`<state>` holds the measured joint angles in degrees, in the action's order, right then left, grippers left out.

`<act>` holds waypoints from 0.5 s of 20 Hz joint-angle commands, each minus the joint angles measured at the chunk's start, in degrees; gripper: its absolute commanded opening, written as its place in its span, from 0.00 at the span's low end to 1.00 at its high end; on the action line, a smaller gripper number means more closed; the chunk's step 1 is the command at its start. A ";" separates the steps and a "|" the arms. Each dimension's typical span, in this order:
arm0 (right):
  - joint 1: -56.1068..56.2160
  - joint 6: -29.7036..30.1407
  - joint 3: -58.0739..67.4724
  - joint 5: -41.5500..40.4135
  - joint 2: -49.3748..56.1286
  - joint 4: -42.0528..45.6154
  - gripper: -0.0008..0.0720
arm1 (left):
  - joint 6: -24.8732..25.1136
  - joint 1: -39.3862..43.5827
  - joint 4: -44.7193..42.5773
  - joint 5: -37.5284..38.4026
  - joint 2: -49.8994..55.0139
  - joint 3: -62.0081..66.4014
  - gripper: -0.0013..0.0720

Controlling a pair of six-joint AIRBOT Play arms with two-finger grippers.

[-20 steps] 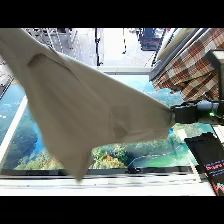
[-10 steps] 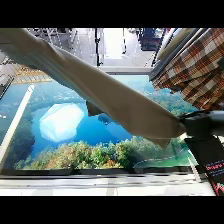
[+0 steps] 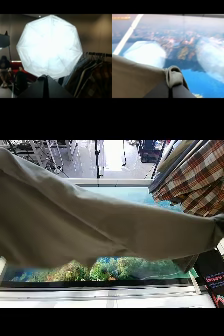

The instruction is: Fold the clothes and pants, and hang the long-sleeved shirts on hangers.

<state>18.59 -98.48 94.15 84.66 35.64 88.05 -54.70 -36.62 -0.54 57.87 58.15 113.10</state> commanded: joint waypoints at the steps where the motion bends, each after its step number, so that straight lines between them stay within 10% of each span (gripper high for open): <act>1: -0.04 0.00 -1.90 -3.32 6.05 5.86 0.03 | 0.63 6.08 -3.93 0.15 7.26 -0.04 0.02; 5: -0.04 -2.03 -8.70 -8.52 24.04 8.37 0.03 | -4.02 20.44 -21.27 -0.35 26.40 -0.04 0.02; 10: -1.73 -7.91 -11.41 -31.23 48.65 7.96 0.03 | -6.62 22.51 -20.00 -10.40 50.05 0.07 0.02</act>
<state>17.98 -102.56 84.18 67.00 71.50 95.44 -59.70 -16.05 -19.18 52.99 96.51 113.03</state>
